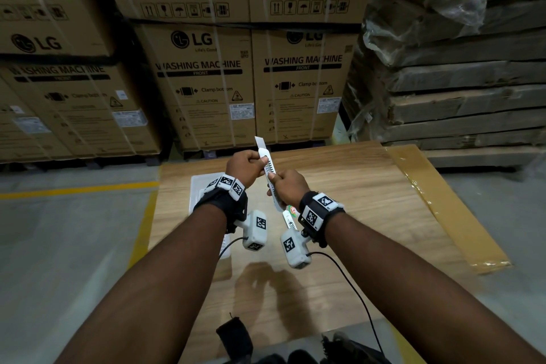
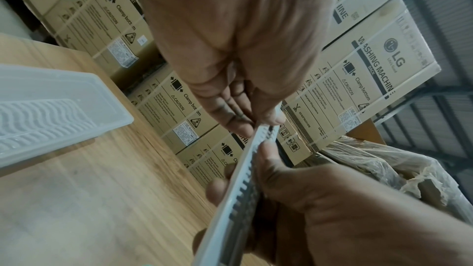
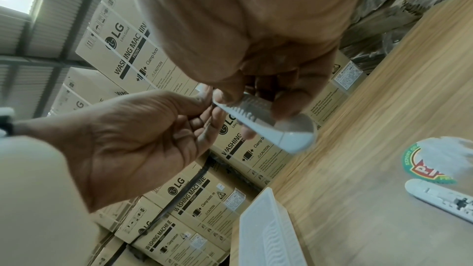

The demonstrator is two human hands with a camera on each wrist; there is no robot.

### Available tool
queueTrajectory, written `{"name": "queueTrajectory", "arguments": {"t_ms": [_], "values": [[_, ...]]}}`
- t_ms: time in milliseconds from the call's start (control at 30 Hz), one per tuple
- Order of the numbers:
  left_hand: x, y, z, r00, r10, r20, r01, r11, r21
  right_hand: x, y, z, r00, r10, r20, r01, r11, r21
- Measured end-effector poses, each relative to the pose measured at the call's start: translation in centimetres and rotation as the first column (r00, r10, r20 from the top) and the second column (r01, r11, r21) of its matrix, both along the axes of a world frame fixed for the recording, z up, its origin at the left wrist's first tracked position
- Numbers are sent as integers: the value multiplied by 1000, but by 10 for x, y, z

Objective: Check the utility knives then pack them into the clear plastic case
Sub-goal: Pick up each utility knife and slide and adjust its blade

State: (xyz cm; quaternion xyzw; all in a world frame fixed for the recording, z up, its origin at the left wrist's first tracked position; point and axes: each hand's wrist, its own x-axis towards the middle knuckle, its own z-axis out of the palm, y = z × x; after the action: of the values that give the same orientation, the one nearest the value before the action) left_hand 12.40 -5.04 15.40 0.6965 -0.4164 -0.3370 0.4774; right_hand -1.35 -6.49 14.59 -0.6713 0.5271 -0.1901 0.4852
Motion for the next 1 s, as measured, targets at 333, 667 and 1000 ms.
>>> {"name": "queueTrajectory", "arguments": {"t_ms": [333,667,1000], "values": [[2,1,2,999,-46,-23,47,999,21,0,-1,5,1000,24,-13,-24,999,23],[0,5,5,996,-70,57,66,996,53,-2,9,6,997,57,61,-58,998,16],[-8,12,4,1000,4,31,-4,1000,13,-11,14,9,996,57,76,-66,990,121]]}}
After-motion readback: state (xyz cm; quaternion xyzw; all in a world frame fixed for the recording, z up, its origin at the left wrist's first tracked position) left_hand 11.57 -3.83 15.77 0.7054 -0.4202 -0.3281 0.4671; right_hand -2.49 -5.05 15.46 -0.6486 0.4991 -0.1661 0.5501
